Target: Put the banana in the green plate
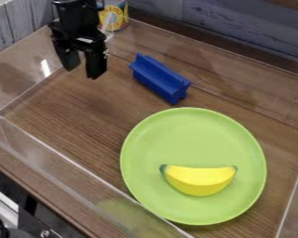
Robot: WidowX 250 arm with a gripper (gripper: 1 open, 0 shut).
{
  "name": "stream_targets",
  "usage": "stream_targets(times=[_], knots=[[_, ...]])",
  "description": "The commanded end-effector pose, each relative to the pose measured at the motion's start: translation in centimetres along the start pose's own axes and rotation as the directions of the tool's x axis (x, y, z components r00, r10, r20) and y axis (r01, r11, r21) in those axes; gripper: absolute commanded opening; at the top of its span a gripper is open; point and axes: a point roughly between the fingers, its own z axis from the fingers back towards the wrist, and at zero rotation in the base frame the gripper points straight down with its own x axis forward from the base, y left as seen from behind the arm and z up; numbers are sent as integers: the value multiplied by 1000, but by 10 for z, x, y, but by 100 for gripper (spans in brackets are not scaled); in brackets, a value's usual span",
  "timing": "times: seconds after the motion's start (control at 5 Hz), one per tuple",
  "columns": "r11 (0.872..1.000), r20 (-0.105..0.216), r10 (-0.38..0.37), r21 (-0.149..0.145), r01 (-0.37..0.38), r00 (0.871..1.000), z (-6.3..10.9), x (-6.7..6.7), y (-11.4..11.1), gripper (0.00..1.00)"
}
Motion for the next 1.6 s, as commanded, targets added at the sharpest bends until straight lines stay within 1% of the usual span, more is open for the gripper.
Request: stream_targets(times=[0.0,0.2,0.8,1.4], knots=[[1000,43,7,19,-8,999,14,7,6,100],[1000,43,7,18,-8,999,16,8,7,100],[1000,25,16,12,-16,1000,16,7,7,100],[1000,7,17,0,-17,1000,15,6,4,100]])
